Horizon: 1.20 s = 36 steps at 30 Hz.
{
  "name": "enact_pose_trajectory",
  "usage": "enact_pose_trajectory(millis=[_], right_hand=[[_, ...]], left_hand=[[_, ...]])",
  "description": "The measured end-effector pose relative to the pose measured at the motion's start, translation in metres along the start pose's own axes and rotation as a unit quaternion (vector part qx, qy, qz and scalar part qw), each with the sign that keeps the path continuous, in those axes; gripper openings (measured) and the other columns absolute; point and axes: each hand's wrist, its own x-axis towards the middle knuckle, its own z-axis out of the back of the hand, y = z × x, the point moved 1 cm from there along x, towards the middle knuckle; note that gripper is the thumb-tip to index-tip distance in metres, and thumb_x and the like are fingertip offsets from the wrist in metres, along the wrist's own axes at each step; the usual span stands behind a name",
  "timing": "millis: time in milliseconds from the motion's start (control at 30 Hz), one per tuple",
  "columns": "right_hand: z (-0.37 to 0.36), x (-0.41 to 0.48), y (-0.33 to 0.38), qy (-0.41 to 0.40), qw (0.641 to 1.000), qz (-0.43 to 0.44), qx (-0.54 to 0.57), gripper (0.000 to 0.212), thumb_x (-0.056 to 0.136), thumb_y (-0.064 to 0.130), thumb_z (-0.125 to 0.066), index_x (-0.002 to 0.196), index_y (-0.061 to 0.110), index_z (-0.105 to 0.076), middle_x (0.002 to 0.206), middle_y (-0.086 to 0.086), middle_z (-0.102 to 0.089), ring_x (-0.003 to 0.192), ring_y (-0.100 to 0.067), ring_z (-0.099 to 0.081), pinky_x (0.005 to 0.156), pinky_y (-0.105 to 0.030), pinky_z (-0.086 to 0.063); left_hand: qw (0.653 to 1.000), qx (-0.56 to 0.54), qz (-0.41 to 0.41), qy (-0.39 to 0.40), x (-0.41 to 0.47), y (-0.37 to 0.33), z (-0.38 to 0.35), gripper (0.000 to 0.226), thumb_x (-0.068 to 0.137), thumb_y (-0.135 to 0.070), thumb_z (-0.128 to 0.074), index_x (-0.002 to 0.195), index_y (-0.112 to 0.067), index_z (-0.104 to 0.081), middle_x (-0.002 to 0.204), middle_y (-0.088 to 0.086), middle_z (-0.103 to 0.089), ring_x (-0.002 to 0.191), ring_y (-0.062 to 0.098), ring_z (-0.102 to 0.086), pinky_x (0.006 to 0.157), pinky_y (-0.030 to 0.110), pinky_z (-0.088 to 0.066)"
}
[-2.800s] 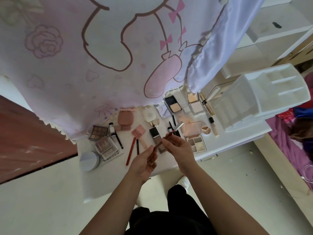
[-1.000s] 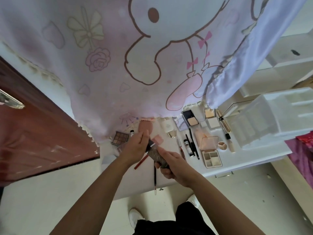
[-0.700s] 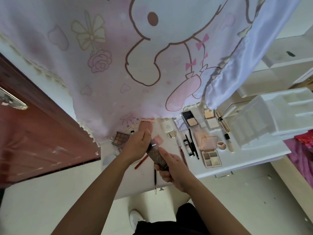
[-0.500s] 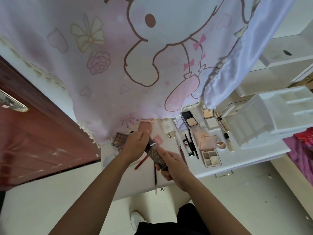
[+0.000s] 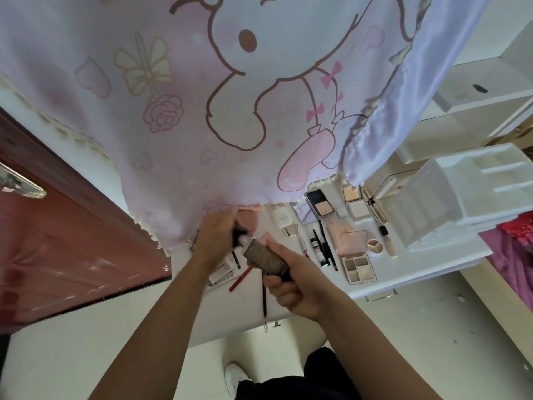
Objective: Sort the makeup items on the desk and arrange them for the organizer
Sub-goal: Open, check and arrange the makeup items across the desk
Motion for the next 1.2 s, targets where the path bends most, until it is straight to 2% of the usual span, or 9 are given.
enact_pose_trajectory(millis=[67, 100, 267, 500, 633, 767, 933, 1067, 1200], right_hand=[[0.014, -0.013, 0.002, 0.024, 0.999, 0.008, 0.044, 0.052, 0.091, 0.056, -0.054, 0.114, 0.011, -0.065, 0.055, 0.003, -0.039, 0.036, -0.001, -0.023, 0.031, -0.011, -0.014], [0.021, -0.018, 0.005, 0.018, 0.999, 0.025, 0.038, 0.053, 0.09, 0.056, -0.054, 0.113, 0.01, -0.067, 0.056, 0.002, -0.04, 0.036, -0.001, -0.023, 0.032, -0.012, -0.015], [0.014, -0.007, 0.012, -0.009, 0.998, 0.061, -0.011, 0.058, 0.092, 0.056, -0.052, 0.125, 0.009, -0.063, 0.06, -0.002, -0.043, 0.038, -0.003, -0.02, 0.034, -0.013, -0.014], [0.014, -0.007, 0.009, 0.009, 0.998, 0.066, -0.009, 0.063, 0.092, 0.058, -0.051, 0.129, 0.008, -0.062, 0.062, -0.002, -0.042, 0.043, -0.005, -0.014, 0.037, -0.013, -0.012], [0.019, -0.008, 0.005, 0.008, 0.998, 0.065, -0.018, 0.066, 0.089, 0.06, -0.053, 0.128, 0.008, -0.062, 0.063, -0.002, -0.04, 0.048, -0.008, -0.011, 0.04, -0.016, -0.009], [0.016, -0.007, 0.003, 0.009, 0.998, 0.05, -0.03, 0.06, 0.089, 0.061, -0.053, 0.119, 0.011, -0.066, 0.063, -0.002, -0.041, 0.048, -0.008, -0.01, 0.038, -0.015, -0.01], [0.016, -0.008, 0.004, -0.001, 0.996, 0.059, -0.064, 0.058, 0.084, 0.063, -0.057, 0.114, 0.014, -0.064, 0.064, -0.002, -0.044, 0.052, -0.01, -0.01, 0.043, -0.018, -0.009], [0.019, -0.008, 0.003, -0.006, 0.994, 0.075, -0.075, 0.057, 0.081, 0.064, -0.06, 0.11, 0.015, -0.059, 0.071, -0.006, -0.05, 0.048, -0.008, -0.02, 0.045, -0.019, -0.012], [0.024, -0.008, -0.001, -0.016, 0.987, 0.105, -0.122, 0.04, 0.087, 0.048, -0.068, 0.106, 0.013, -0.061, 0.084, -0.008, -0.057, 0.054, -0.01, -0.032, 0.048, -0.02, -0.025]], left_hand=[[0.991, -0.099, 0.048, -0.08, 0.014, -0.007, 0.032, 0.037, 0.1, -0.021, -0.046, 0.064, -0.013, -0.05, 0.053, -0.002, -0.05, 0.049, 0.015, -0.045, 0.045, 0.025, -0.036], [0.99, -0.086, 0.036, -0.102, 0.022, -0.013, 0.046, 0.036, 0.099, -0.021, -0.047, 0.064, -0.011, -0.049, 0.051, -0.001, -0.048, 0.047, 0.017, -0.044, 0.042, 0.025, -0.034], [0.998, 0.006, -0.007, -0.055, 0.022, -0.023, 0.027, 0.041, 0.1, -0.025, -0.044, 0.062, -0.01, -0.05, 0.051, 0.008, -0.048, 0.042, 0.019, -0.042, 0.041, 0.024, -0.031], [0.984, -0.114, 0.102, -0.094, 0.005, -0.008, 0.011, 0.036, 0.1, -0.04, -0.047, 0.078, -0.013, -0.051, 0.076, 0.012, -0.052, 0.056, 0.02, -0.043, 0.049, 0.029, -0.033], [0.989, -0.102, 0.094, -0.05, -0.006, -0.015, 0.0, 0.04, 0.103, -0.044, -0.042, 0.082, -0.011, -0.052, 0.067, 0.005, -0.061, 0.047, 0.013, -0.052, 0.046, 0.023, -0.041], [0.998, -0.021, 0.044, 0.039, -0.011, -0.016, -0.014, 0.044, 0.103, -0.049, -0.038, 0.085, -0.016, -0.059, 0.084, 0.007, -0.063, 0.071, 0.015, -0.058, 0.065, 0.028, -0.049], [0.993, -0.016, 0.01, 0.118, -0.013, -0.014, -0.021, 0.039, 0.093, -0.053, -0.054, 0.086, -0.015, -0.056, 0.077, 0.002, -0.057, 0.067, 0.013, -0.052, 0.061, 0.022, -0.046], [0.991, -0.066, 0.033, 0.116, -0.014, -0.012, -0.02, 0.047, 0.079, -0.059, -0.061, 0.089, -0.013, -0.058, 0.082, 0.008, -0.059, 0.078, 0.025, -0.05, 0.073, 0.039, -0.044], [0.991, -0.103, 0.07, 0.048, -0.01, -0.005, -0.02, 0.036, 0.09, -0.049, -0.061, 0.09, -0.014, -0.065, 0.085, 0.007, -0.068, 0.083, 0.03, -0.059, 0.081, 0.044, -0.049]])
